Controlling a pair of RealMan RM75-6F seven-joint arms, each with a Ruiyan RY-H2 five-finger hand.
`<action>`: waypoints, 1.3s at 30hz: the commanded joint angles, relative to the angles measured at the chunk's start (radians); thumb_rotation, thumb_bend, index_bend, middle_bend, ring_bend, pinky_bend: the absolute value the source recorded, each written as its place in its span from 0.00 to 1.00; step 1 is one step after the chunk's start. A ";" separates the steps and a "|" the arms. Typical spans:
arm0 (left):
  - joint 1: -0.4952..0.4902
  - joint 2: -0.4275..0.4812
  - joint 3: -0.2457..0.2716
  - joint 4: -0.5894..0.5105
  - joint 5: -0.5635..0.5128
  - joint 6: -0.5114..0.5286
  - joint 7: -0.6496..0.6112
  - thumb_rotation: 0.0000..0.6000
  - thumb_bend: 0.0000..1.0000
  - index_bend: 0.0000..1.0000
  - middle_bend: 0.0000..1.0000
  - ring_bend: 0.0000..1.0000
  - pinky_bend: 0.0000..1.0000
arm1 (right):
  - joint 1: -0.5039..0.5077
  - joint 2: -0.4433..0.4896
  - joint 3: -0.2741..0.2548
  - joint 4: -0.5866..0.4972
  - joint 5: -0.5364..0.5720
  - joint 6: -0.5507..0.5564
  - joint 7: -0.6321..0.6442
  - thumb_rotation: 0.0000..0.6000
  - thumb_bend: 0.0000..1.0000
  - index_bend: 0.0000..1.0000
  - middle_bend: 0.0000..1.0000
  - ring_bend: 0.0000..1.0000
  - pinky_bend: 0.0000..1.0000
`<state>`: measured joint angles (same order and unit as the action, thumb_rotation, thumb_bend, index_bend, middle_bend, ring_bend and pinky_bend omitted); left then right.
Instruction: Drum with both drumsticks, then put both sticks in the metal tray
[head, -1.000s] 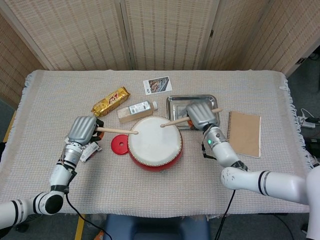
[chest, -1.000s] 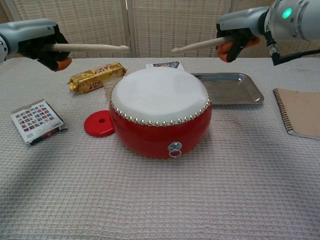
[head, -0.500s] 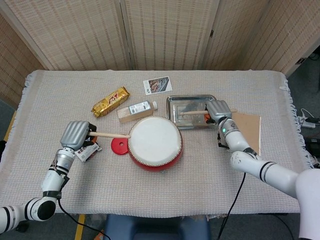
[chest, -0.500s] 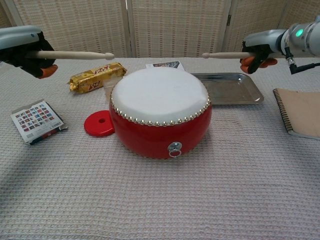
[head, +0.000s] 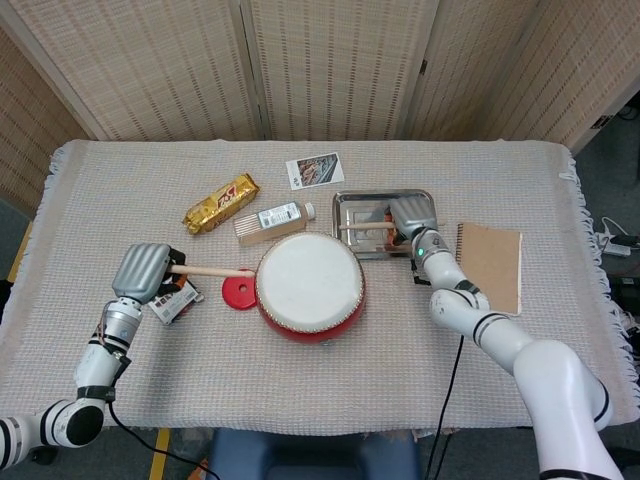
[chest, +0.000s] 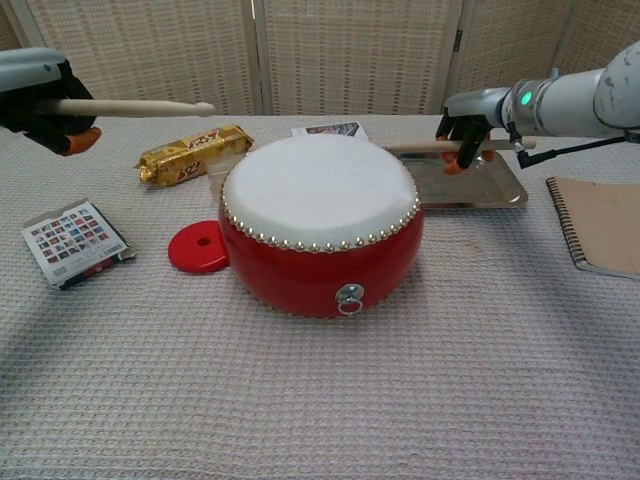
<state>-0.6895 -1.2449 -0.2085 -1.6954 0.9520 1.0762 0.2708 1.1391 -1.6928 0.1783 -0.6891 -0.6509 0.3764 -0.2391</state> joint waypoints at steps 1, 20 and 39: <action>0.003 0.002 -0.001 0.001 0.002 -0.001 -0.004 1.00 0.75 0.94 1.00 1.00 1.00 | 0.015 -0.053 0.006 0.085 -0.023 -0.032 0.019 1.00 0.26 0.51 0.54 0.33 0.54; -0.003 0.002 -0.002 -0.023 0.042 0.016 0.046 1.00 0.75 0.94 1.00 1.00 1.00 | -0.064 0.159 0.073 -0.269 -0.180 0.152 0.084 1.00 0.24 0.29 0.40 0.23 0.50; -0.129 -0.126 -0.055 -0.040 -0.113 0.067 0.320 1.00 0.73 0.93 1.00 1.00 1.00 | -0.051 0.778 0.097 -1.273 0.121 0.339 -0.114 1.00 0.20 0.27 0.40 0.79 0.98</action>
<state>-0.8079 -1.3607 -0.2554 -1.7325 0.8515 1.1350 0.5786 1.0686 -0.9656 0.2729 -1.9059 -0.5795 0.7030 -0.3260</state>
